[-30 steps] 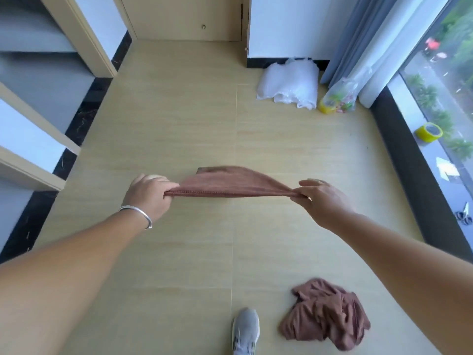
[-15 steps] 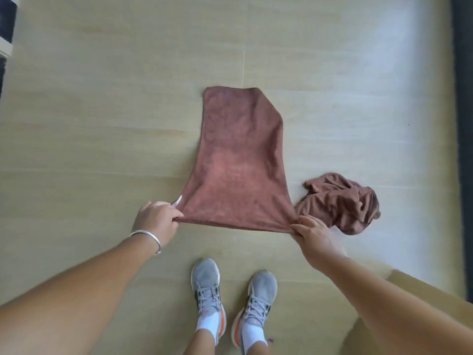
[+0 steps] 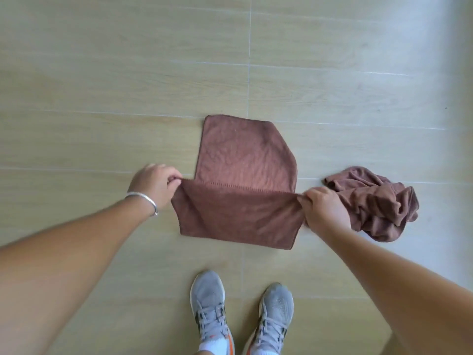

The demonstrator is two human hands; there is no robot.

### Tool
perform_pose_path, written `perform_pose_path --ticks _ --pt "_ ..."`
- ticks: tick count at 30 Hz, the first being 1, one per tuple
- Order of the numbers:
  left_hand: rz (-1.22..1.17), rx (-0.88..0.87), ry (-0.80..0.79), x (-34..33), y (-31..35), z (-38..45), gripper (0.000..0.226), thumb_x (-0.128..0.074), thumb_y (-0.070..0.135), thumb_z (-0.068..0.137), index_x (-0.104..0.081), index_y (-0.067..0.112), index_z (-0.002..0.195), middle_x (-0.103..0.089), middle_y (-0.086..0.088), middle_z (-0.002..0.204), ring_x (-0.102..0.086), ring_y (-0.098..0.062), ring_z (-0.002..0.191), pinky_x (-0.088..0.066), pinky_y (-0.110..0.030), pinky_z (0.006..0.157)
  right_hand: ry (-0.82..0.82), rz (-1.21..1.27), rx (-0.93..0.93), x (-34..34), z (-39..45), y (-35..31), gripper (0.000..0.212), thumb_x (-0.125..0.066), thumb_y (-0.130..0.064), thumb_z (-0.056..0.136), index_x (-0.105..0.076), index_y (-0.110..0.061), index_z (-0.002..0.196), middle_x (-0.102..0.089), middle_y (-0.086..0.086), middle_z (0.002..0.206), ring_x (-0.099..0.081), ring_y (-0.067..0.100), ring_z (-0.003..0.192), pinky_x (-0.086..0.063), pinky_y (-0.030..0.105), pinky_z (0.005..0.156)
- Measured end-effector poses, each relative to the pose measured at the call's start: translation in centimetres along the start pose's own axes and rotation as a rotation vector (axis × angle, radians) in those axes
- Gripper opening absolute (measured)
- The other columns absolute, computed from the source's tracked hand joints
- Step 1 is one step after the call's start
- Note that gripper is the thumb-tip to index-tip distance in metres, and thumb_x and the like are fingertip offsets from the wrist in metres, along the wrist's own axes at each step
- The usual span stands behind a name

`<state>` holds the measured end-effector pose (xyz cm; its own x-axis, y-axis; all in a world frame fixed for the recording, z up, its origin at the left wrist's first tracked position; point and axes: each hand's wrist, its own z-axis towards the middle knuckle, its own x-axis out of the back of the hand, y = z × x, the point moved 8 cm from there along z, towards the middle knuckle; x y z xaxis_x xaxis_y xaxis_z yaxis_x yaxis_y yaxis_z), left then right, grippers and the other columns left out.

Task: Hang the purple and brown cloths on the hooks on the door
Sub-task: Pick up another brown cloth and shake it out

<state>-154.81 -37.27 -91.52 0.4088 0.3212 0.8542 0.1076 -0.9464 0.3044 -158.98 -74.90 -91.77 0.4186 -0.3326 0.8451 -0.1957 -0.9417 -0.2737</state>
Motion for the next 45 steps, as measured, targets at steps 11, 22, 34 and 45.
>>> perform_pose_path --ticks 11,22,34,45 --pt "0.325 -0.212 0.087 -9.9 6.7 19.7 0.076 -0.061 0.036 0.087 -0.023 0.025 0.152 -0.026 -0.007 0.156 -0.029 -0.026 0.141 -0.027 -0.042 0.114 0.220 -0.330 0.223 -5.6 19.2 -0.4 0.053 -0.046 -0.030 0.092 -0.033 -0.022 0.143 -0.028 0.008 0.153 -0.024 0.025 0.141 -0.023 0.041 0.114" --pt "0.533 -0.762 -0.093 -24.3 3.6 4.8 0.085 -0.052 0.069 0.075 -0.049 0.014 0.140 -0.040 -0.014 0.149 -0.040 -0.029 0.137 -0.029 -0.058 0.103 -0.068 -0.479 0.642 -19.9 9.1 1.8 0.081 -0.060 -0.061 0.075 -0.052 -0.010 0.138 -0.044 0.011 0.147 -0.042 0.027 0.136 -0.039 0.052 0.106" --pt "0.582 -0.897 -0.053 -25.5 0.2 1.9 0.055 -0.036 0.023 0.087 -0.040 0.011 0.141 -0.045 -0.011 0.146 -0.047 -0.028 0.132 -0.038 -0.063 0.099 -0.168 -0.706 0.927 -23.3 5.1 4.8 0.086 -0.050 -0.067 0.078 -0.043 -0.012 0.143 -0.035 0.015 0.152 -0.034 0.033 0.140 -0.027 0.061 0.104" --pt "0.438 -0.395 -0.090 -17.9 1.7 3.4 0.063 -0.043 -0.002 0.079 -0.053 0.018 0.137 -0.070 -0.006 0.105 -0.067 -0.027 0.094 -0.050 -0.033 0.060 -0.147 -0.626 0.446 -14.7 4.5 3.6 0.058 -0.036 -0.037 0.098 -0.028 -0.012 0.150 -0.025 0.009 0.158 -0.021 0.028 0.146 -0.020 0.048 0.116"
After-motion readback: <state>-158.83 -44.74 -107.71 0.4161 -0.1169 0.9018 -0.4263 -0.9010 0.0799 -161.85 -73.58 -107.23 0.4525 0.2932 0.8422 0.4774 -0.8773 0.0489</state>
